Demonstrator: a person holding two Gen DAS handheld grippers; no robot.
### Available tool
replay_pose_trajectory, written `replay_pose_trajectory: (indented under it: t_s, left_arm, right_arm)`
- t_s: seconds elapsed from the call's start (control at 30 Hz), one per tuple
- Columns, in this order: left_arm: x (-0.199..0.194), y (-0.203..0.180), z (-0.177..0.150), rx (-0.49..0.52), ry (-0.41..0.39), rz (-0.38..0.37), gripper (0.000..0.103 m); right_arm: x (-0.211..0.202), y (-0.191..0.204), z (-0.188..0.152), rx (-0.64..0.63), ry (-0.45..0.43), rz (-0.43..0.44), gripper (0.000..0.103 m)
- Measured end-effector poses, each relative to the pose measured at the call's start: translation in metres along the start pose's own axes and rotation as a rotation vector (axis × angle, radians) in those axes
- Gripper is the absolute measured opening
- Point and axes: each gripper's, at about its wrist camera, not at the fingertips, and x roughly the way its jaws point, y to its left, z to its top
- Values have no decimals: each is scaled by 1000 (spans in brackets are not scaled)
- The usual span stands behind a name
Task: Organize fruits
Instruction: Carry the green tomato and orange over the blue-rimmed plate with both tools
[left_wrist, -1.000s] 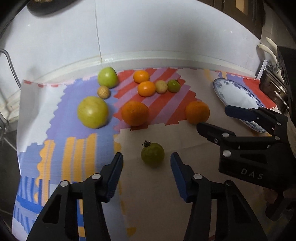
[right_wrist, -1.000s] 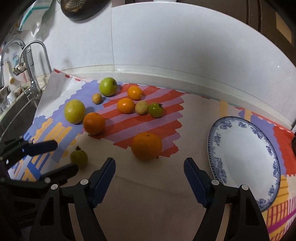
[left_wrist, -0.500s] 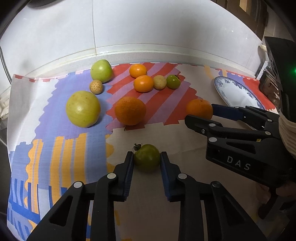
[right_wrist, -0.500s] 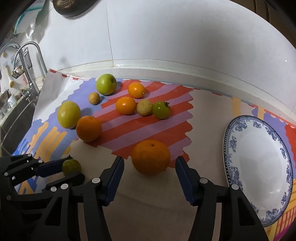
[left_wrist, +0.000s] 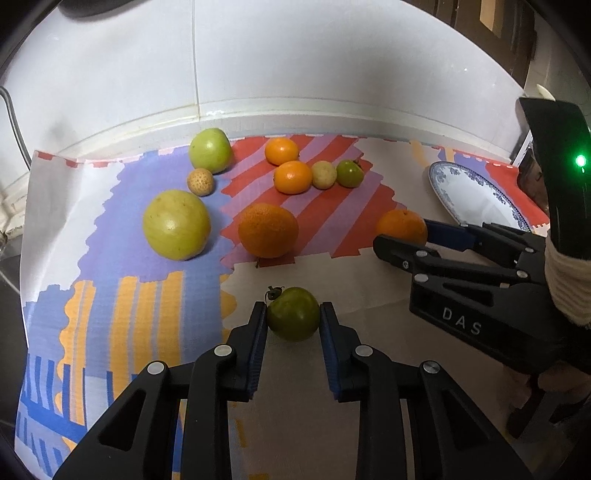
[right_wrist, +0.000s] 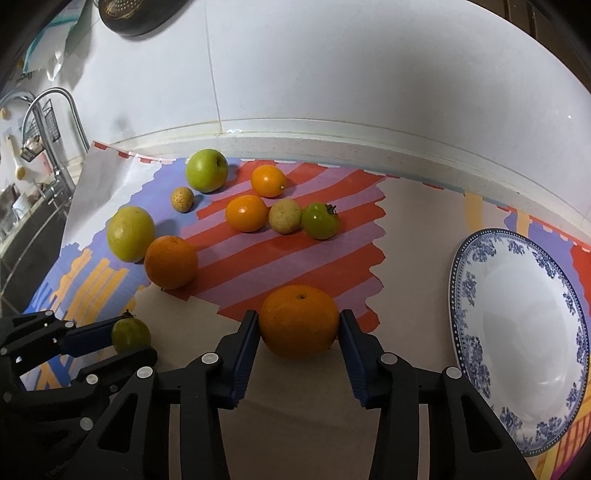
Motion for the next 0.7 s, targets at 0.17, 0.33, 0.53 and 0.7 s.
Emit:
replay_pose_trajectory:
  t_s: [0.17,0.33,0.53,0.7]
  left_arm:
    - [-14,-1,2,3,-33,0,28]
    - [-33,-7,2,16,-76,-4,28]
    - [-60,-20,2,46,-138,-19,28]
    - [-83,-32,-1,82,-183,-34,28]
  right_arm:
    - [-14,0,-2,16,-15,4,44]
    - [-37,-2,-5,38,-39,-6,44]
    - [-74,1,-14,51,-79,-26,44]
    - [-107,0,-22,69,-120,-51,44]
